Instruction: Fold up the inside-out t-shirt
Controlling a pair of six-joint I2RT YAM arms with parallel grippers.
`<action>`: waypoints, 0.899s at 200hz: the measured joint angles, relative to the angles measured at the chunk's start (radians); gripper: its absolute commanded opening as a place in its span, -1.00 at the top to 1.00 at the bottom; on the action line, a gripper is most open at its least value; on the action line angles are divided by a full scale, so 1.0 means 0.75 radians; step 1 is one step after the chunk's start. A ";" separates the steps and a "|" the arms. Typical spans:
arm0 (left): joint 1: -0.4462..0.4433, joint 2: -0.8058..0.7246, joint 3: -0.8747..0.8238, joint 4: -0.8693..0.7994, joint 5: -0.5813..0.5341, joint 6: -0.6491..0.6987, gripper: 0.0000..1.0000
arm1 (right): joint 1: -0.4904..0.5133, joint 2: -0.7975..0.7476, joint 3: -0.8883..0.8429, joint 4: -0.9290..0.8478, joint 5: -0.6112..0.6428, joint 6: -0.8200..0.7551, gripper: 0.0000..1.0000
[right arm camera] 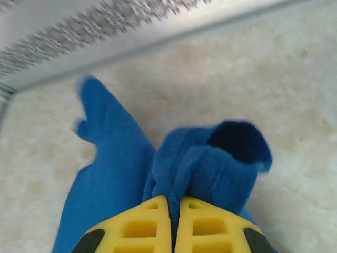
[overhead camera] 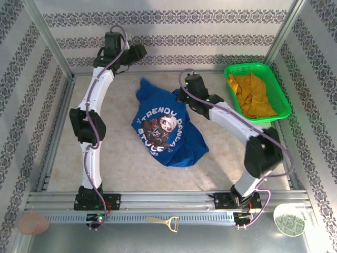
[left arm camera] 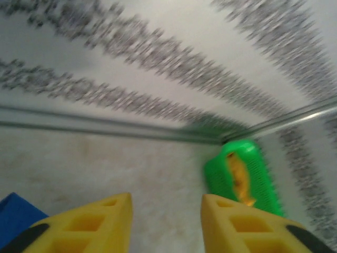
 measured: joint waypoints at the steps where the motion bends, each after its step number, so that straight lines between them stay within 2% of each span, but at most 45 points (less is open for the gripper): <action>1: 0.000 0.003 0.002 -0.008 -0.001 0.004 0.06 | 0.000 0.012 0.009 -0.002 0.001 0.001 1.00; 14: -0.005 -0.001 -0.006 -0.121 -0.001 0.079 0.00 | -0.008 0.085 0.068 -0.004 0.003 0.007 1.00; 27: -0.020 -0.102 -0.138 -0.150 -0.005 0.140 -0.06 | -0.009 0.108 0.115 -0.009 0.003 0.013 1.00; 45: -0.061 -0.396 -0.521 -0.107 -0.031 0.183 -0.17 | -0.009 0.107 0.166 -0.011 0.004 0.020 1.00; 62: -0.146 -0.739 -0.945 0.032 -0.088 0.182 -0.19 | -0.018 0.106 0.188 -0.002 0.003 0.036 1.00; 65: -0.164 -0.791 -1.006 0.049 -0.094 0.181 -0.19 | -0.018 0.106 0.189 -0.002 0.003 0.037 0.90; 67: -0.182 -0.832 -1.053 0.065 -0.102 0.174 -0.19 | -0.019 0.106 0.189 -0.002 0.002 0.040 0.71; 68: -0.193 -0.856 -1.083 0.081 -0.107 0.170 -0.19 | -0.020 0.106 0.189 -0.003 0.002 0.040 0.71; 69: -0.198 -0.868 -1.099 0.090 -0.111 0.170 -0.19 | -0.022 0.106 0.189 -0.003 0.000 0.040 0.64; 70: -0.203 -0.881 -1.115 0.097 -0.115 0.169 -0.19 | -0.022 0.106 0.189 -0.003 -0.002 0.040 0.49; 75: -0.244 -0.962 -1.216 0.143 -0.131 0.153 -0.19 | -0.027 0.106 0.189 -0.003 -0.015 0.047 0.09; 77: -0.261 -0.995 -1.257 0.163 -0.141 0.151 -0.19 | -0.029 0.106 0.189 -0.004 -0.020 0.047 -0.04; 78: -0.266 -1.004 -1.270 0.168 -0.143 0.149 -0.19 | -0.031 0.107 0.189 -0.004 -0.024 0.047 -0.04; 79: -0.278 -1.023 -1.296 0.182 -0.145 0.141 -0.19 | -0.032 0.107 0.189 -0.004 -0.027 0.047 -0.15; 83: -0.309 -1.070 -1.365 0.221 -0.161 0.128 -0.20 | -0.038 0.108 0.190 -0.004 -0.049 0.045 -0.28; 95: -0.398 -1.162 -1.543 0.322 -0.191 0.081 -0.22 | -0.056 0.116 0.212 -0.012 -0.126 0.034 -0.45; 115: -0.497 -1.162 -1.741 0.449 -0.250 0.008 -0.22 | -0.084 0.116 0.240 -0.023 -0.221 0.007 -0.52; 134: -0.561 -1.074 -1.795 0.481 -0.303 -0.026 -0.22 | -0.124 0.060 0.147 -0.012 -0.270 0.005 -0.52; 159: -0.620 -0.954 -1.741 0.480 -0.363 -0.027 -0.23 | -0.234 -0.064 -0.098 -0.011 -0.293 0.037 -0.50; 180: -0.663 -0.798 -1.558 0.438 -0.413 0.013 -0.26 | -0.342 -0.145 -0.275 -0.037 -0.286 0.071 -0.51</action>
